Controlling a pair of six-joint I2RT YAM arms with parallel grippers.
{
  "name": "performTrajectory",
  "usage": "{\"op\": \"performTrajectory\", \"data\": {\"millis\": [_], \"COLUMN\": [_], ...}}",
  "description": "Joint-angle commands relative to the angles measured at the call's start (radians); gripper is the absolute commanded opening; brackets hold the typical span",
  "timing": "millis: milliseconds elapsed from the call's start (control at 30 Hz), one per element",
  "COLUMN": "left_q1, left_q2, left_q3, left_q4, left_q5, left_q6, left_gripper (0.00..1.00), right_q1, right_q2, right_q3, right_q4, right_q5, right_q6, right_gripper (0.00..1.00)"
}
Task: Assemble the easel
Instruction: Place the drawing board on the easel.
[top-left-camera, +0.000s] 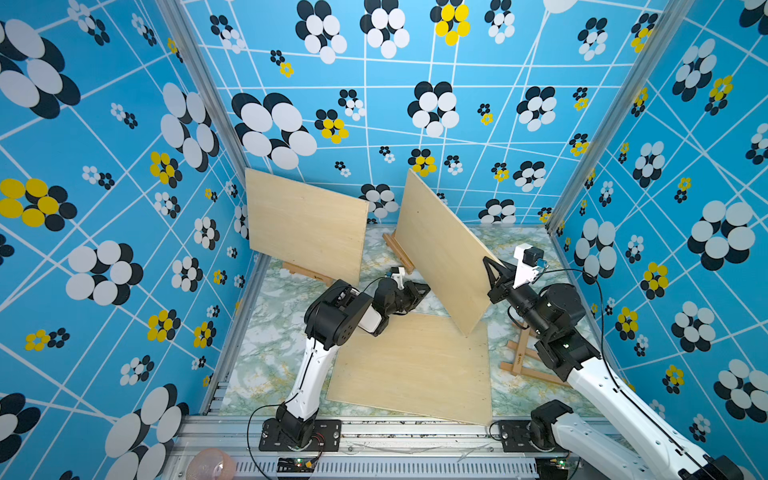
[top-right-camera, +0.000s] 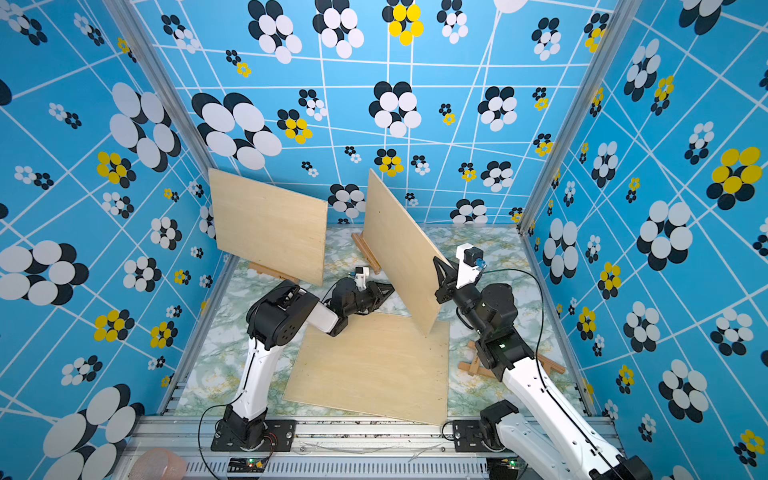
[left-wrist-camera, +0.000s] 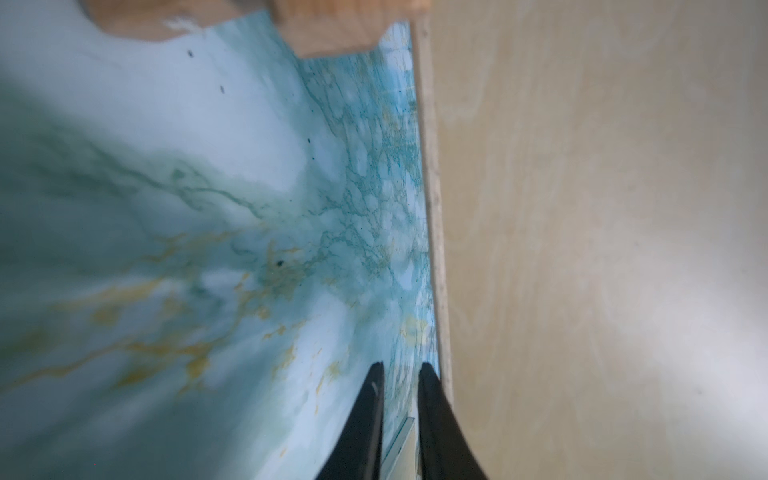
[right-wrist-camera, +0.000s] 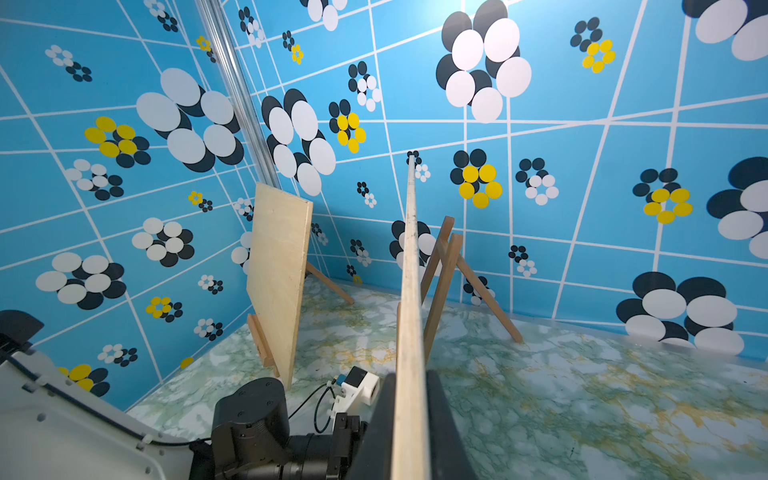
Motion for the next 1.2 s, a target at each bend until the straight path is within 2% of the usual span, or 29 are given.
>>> {"op": "performTrajectory", "data": {"millis": [0,633,1000,1167], "left_q1": [0.004,0.016,0.018,0.018], "left_q2": [-0.047,-0.136,-0.190,-0.243], "left_q3": [-0.034,-0.146,-0.186,-0.207], "left_q4": [0.053,-0.043,-0.093,-0.161], "left_q5": [0.023,0.011,0.013,0.008], "left_q6": [0.031,0.075,0.101,0.149], "left_gripper": [0.20,0.32,0.35,0.35], "right_q1": [-0.016,-0.068,-0.078,-0.084], "right_q2": [0.001,0.103,0.134,0.142], "right_q3": [0.002,0.027,0.035,0.051], "right_q4": [0.163,0.219,0.237,0.224], "right_q5": [-0.076,-0.176,-0.191,-0.200], "right_q6": [0.083,0.151,0.161,0.153], "right_gripper": [0.00,0.00,0.00,0.00]}}
